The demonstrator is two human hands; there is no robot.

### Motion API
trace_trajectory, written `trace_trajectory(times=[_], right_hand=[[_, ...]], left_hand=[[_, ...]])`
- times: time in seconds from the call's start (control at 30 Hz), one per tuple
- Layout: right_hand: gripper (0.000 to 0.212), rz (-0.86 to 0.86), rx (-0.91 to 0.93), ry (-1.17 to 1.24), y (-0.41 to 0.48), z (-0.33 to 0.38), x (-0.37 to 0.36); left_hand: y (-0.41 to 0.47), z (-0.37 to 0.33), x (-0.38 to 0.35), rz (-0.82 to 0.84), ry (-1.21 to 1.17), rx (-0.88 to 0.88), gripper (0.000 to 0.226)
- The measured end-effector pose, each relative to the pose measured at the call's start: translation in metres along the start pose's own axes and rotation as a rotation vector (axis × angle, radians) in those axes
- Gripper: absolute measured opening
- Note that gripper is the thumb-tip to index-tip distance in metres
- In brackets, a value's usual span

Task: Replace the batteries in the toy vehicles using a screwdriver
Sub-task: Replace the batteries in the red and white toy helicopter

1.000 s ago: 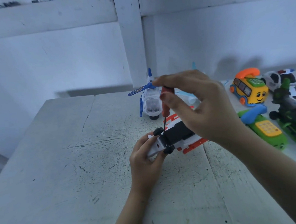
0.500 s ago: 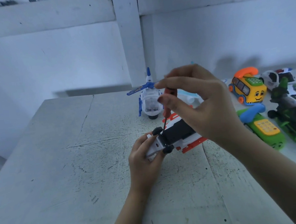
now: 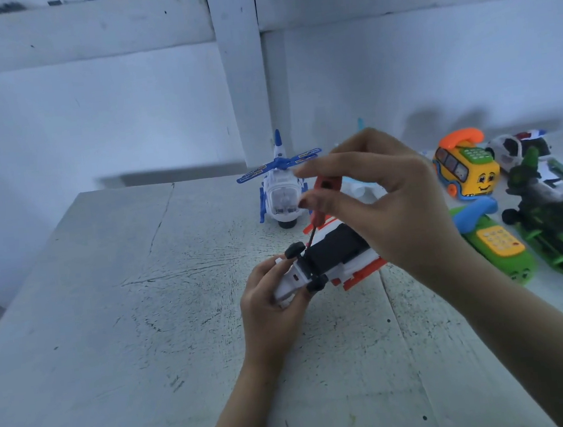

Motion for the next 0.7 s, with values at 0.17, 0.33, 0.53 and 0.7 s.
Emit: trace_trajectory(times=[0.17, 0.33, 0.53, 0.7], right_hand=[[0.028, 0.069, -0.032, -0.051, 0.000, -0.004, -0.002], [0.022, 0.211, -0.003, -0.237, -0.006, -0.005, 0.000], [0.019, 0.390, -0.091, -0.417, -0.020, -0.022, 0.013], [0.013, 0.464, -0.174, -0.404, -0.040, -0.031, 0.020]], left_hand=[[0.000, -0.003, 0.002, -0.018, -0.007, 0.003, 0.043], [0.000, -0.011, -0.002, 0.022, 0.034, -0.025, 0.050], [0.000, -0.018, -0.007, 0.038, 0.115, -0.024, 0.051], [0.001, -0.024, -0.012, 0.013, 0.121, -0.012, 0.047]])
Point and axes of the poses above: each hand's wrist, its own y-axis towards the middle knuckle, its own x-axis out of the back of the hand, z = x × y, the point moved 10 cm from there along y, towards the middle knuckle, and after that the axes turned 4 degrees about -x, right-handed, at the moved point
